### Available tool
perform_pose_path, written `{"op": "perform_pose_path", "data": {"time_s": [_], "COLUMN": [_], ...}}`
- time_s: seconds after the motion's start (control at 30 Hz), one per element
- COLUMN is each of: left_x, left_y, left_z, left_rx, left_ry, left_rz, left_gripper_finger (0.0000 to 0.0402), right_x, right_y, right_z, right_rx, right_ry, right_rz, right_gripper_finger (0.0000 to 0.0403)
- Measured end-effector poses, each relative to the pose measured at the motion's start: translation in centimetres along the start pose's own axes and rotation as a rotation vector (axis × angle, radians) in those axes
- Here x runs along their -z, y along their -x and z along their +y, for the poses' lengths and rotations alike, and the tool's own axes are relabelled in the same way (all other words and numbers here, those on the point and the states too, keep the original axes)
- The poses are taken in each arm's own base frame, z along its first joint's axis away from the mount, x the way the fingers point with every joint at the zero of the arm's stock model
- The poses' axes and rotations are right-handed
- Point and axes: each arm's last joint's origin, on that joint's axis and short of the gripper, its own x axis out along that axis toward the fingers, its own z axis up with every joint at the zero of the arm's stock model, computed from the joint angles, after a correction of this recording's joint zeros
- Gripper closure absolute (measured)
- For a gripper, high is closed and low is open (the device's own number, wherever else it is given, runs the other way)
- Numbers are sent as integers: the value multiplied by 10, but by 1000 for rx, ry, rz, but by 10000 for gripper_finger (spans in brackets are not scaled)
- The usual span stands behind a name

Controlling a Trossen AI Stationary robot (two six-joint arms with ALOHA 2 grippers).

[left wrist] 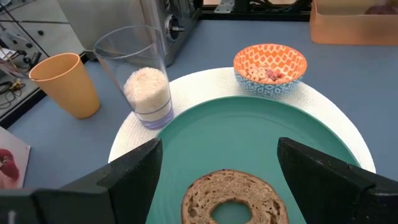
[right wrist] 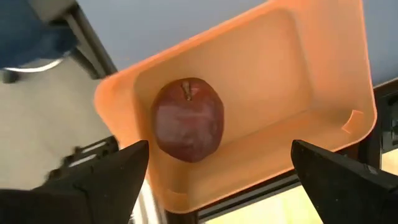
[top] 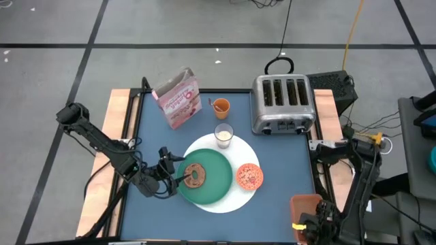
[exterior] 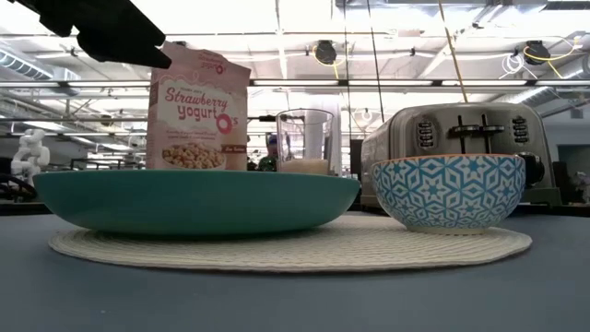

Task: Arrange a breakfast setting
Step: Put the apple on the green plate

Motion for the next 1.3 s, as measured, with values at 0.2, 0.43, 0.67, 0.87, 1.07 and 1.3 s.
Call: {"op": "perform_pose_path", "data": {"time_s": [0.2, 0.43, 0.67, 0.87, 1.07, 1.3], "left_x": [0, 0, 0, 0, 0, 0], "left_y": [0, 0, 0, 0, 0, 0], "left_z": [0, 0, 0, 0, 0, 0], "left_rx": [0, 0, 0, 0, 0, 0], "left_ry": [4, -1, -2, -2, -2, -1], "left_rz": [0, 0, 0, 0, 0, 0], "left_gripper_finger": [80, 80, 80, 80, 80, 80], "right_x": [5, 4, 1, 2, 2, 3], "right_y": [-16, -21, -20, -20, -23, -36], "right_z": [8, 9, 10, 15, 16, 25], "right_rx": [61, 101, 82, 33, 39, 65], "right_ry": [55, 109, 99, 97, 96, 102], "right_rz": [-3, -32, -104, -104, -104, -105], "right_gripper_finger": [18, 18, 18, 18, 18, 18]}}
